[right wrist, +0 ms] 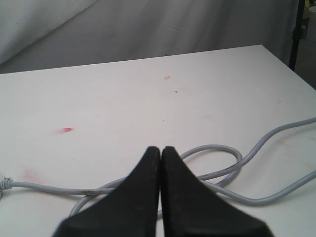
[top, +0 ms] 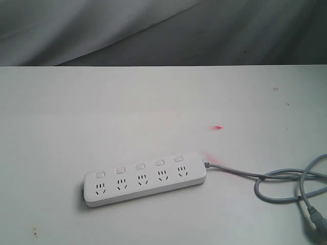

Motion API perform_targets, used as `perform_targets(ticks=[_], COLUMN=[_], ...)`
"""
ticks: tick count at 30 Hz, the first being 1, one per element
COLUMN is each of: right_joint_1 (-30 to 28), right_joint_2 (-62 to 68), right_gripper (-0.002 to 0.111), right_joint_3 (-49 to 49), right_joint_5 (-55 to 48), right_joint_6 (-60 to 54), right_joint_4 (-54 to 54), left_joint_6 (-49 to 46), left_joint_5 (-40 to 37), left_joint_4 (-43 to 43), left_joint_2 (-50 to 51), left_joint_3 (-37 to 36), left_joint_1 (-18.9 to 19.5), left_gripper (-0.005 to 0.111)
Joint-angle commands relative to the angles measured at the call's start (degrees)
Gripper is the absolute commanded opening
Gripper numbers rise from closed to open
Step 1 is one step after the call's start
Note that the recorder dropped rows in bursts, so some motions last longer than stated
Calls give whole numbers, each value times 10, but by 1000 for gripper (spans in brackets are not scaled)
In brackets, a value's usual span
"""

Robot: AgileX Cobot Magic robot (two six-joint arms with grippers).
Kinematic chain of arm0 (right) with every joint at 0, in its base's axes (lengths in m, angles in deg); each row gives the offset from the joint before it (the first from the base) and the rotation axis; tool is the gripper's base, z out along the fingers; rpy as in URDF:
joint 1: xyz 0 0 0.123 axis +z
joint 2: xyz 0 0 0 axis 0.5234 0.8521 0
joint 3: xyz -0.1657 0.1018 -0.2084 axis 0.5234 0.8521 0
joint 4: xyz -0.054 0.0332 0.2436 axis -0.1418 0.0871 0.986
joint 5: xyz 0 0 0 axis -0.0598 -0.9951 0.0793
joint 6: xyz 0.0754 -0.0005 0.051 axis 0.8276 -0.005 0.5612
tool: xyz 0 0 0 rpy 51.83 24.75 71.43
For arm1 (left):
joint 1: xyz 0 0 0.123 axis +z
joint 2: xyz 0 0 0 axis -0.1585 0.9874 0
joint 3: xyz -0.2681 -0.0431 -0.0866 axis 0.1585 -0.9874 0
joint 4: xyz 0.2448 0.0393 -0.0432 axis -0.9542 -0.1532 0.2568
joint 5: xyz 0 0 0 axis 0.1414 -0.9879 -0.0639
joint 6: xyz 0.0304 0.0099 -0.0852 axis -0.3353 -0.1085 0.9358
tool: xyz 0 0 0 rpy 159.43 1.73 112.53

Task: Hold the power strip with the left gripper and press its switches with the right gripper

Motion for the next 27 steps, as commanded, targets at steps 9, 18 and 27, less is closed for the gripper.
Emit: perform_targets(ticks=[9, 18, 27], right_joint_1=[-5, -5, -5], right_joint_2=[-4, -4, -4], right_gripper=[0, 0, 0], right_joint_3=[2, 2, 2], right_joint_5=[7, 7, 7], right_joint_6=[-2, -2, -2], right_joint_4=[0, 0, 0], left_joint_6=[21, 21, 21], left_joint_5=[35, 66, 66], left_joint_4=[-32, -32, -32], left_joint_2=[-96, -204, -250], left_joint_3=[-182, -372, -489], left_joint_1=[-3, -3, -3], left_gripper=[1, 1, 1])
